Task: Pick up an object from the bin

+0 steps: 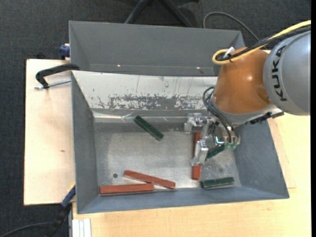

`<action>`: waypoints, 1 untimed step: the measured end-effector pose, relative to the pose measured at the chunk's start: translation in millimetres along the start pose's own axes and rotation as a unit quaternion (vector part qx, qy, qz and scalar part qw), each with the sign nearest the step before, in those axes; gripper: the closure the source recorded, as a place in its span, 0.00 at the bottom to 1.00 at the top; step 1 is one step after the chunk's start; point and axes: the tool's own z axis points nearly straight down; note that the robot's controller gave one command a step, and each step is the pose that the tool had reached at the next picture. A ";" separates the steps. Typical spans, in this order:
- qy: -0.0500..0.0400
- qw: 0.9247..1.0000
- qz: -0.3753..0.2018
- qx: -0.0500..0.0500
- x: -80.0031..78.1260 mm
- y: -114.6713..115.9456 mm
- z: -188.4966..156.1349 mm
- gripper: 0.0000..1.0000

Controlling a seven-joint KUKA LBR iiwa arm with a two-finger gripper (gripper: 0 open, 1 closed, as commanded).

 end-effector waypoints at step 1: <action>-0.001 0.950 -0.313 0.000 -6.8 -10.7 84.2 0.00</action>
Offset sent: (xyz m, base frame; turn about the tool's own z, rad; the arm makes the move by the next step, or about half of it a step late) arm 0.0066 -0.0116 -0.0837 -0.6375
